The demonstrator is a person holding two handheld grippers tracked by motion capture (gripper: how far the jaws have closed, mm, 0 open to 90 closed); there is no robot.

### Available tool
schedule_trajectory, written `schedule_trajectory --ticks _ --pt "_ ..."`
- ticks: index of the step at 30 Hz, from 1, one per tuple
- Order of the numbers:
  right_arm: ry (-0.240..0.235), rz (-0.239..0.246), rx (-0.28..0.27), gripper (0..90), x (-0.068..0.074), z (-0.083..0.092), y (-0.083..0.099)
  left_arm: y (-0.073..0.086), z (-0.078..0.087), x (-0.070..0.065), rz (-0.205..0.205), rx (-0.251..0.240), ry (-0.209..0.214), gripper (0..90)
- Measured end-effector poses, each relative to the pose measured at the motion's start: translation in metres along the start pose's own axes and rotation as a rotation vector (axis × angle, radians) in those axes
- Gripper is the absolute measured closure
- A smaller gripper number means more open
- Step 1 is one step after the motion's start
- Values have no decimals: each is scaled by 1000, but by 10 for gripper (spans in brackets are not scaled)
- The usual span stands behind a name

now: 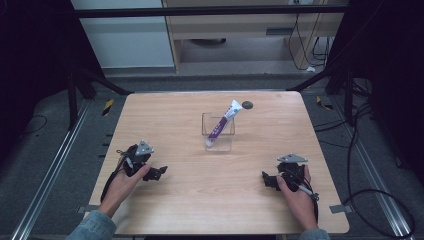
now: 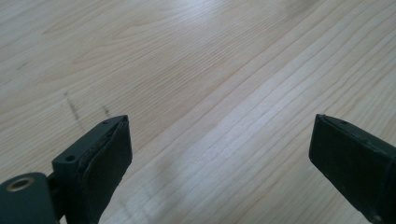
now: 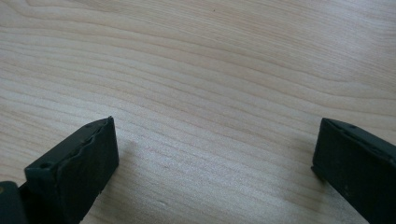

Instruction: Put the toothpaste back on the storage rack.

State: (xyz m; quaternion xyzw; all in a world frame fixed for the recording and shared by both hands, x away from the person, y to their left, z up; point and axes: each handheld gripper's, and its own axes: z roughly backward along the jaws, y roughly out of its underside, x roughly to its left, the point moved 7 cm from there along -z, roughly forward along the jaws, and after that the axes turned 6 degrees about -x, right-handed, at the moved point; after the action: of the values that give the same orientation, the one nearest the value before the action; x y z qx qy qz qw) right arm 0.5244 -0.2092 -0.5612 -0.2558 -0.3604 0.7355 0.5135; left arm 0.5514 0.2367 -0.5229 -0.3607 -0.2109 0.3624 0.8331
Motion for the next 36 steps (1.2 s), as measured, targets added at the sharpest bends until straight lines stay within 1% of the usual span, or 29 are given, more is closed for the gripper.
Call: schedule_trajectory --ticks 7,16,21,23,31,33,36 --pt "0 0 0 5 0 0 0 11 1 13 26 13 -26 55" --pt "-1 -1 0 5 0 0 0 18 -1 28 51 17 -53 55" --pt "0 0 0 5 0 0 0 19 -2 33 58 16 -57 53" --pt "0 0 1 4 0 0 0 19 -4 35 67 14 -60 53" --pt "0 0 0 5 0 0 0 22 -13 40 78 21 -56 50" --pt "-1 0 0 4 0 0 0 24 -16 41 86 25 -53 49" --pt "0 0 0 4 0 0 0 25 -20 44 92 26 -58 49"
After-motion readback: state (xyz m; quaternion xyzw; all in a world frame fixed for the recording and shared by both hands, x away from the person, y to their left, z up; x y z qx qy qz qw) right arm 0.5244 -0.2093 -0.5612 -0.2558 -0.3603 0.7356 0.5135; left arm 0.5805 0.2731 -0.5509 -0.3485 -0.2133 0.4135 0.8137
